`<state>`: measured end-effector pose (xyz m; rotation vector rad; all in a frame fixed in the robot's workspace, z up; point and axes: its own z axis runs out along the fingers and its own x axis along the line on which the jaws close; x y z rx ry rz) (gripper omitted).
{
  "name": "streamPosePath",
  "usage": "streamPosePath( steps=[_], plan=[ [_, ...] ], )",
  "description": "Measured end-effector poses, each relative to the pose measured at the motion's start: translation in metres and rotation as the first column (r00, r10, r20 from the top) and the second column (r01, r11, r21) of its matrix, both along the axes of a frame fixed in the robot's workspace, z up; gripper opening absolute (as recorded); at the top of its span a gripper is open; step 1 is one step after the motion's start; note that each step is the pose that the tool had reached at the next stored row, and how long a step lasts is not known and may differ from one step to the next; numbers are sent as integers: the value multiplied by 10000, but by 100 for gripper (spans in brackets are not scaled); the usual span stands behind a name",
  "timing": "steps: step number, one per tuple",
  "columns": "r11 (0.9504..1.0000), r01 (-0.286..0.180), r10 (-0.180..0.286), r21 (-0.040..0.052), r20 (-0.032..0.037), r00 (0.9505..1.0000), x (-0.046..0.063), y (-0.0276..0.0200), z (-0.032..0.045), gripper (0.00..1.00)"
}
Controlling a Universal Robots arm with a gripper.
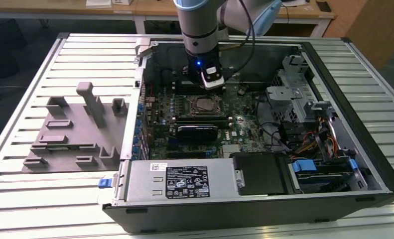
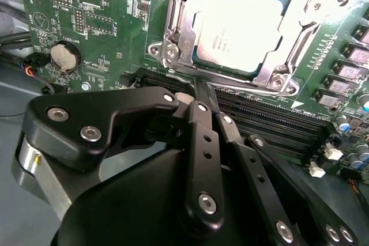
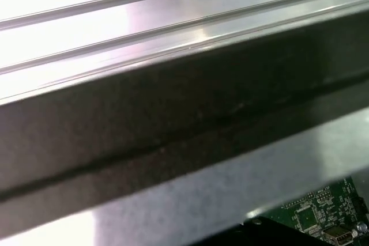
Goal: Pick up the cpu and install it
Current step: 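Install the first cpu locking lever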
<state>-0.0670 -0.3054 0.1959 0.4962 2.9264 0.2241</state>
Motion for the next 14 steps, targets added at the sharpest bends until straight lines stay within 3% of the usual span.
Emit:
streamPosePath(
  steps=[14],
  plan=[
    [9999, 1, -1, -140, 28, 10000, -2, -10, -31, 11]
  ],
)
